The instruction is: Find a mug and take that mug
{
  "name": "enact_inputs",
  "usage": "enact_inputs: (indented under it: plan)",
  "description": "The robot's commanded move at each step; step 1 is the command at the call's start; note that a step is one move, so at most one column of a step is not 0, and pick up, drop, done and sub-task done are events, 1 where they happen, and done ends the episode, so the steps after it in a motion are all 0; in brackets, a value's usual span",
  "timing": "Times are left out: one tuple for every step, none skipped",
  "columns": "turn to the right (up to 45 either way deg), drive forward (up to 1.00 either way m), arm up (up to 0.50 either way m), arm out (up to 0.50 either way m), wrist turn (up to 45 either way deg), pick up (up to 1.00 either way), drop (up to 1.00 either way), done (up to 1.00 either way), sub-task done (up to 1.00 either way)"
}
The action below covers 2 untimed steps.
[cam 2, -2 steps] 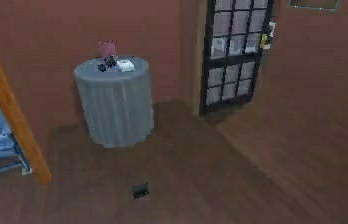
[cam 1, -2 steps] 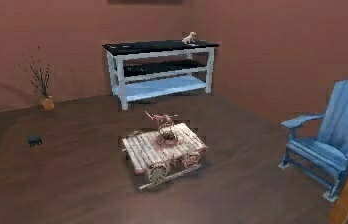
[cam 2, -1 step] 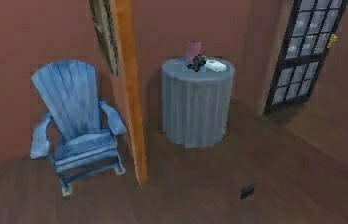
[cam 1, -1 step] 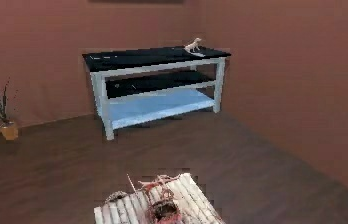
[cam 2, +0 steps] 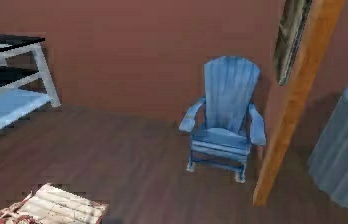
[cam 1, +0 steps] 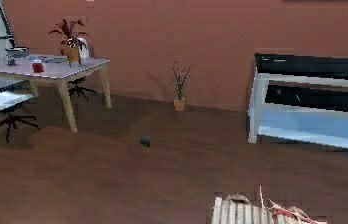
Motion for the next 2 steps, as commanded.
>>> enact_inputs:
  plan:
    - [-36.0, 0.00, 0.00, 0.00, 0.0, 0.00, 0.00, 0.00, 0.00]
    - [-3.0, 0.00, 0.00, 0.00, 0.0, 0.00, 0.00, 0.00, 0.00]
